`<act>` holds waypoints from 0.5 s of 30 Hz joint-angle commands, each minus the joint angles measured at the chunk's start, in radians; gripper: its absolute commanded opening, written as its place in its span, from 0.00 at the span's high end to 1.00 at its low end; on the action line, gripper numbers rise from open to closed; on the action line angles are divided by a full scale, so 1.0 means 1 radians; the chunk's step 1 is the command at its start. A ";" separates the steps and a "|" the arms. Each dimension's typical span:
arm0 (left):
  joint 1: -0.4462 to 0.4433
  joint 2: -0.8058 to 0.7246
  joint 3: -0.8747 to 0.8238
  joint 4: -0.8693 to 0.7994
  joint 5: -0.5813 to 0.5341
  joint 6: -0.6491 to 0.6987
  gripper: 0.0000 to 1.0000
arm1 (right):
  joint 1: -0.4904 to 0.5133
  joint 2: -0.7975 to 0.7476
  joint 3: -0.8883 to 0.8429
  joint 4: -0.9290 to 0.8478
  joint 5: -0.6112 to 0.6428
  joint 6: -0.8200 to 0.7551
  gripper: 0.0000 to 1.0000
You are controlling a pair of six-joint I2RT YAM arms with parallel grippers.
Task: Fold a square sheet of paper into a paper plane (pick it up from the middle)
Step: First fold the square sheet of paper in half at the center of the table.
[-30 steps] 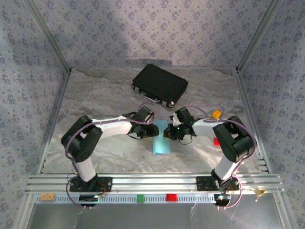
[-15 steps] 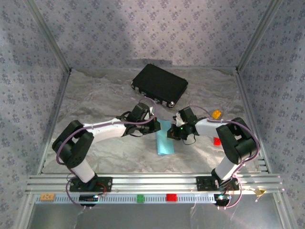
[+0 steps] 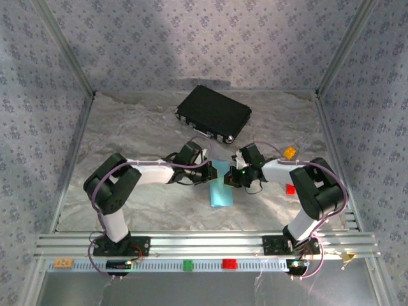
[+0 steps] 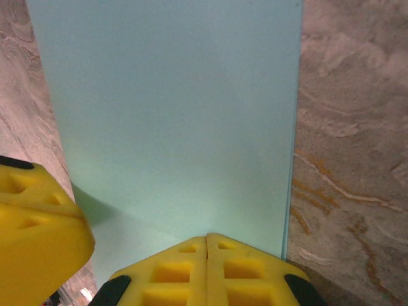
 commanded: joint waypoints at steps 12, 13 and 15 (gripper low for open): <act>0.028 0.068 -0.069 -0.051 -0.045 0.079 1.00 | -0.006 0.031 -0.048 -0.112 0.089 0.004 1.00; 0.027 0.071 -0.067 -0.055 -0.048 0.079 1.00 | -0.005 0.031 -0.047 -0.114 0.089 0.003 1.00; 0.029 0.064 -0.059 -0.063 -0.045 0.079 1.00 | -0.006 0.030 -0.047 -0.119 0.093 0.002 1.00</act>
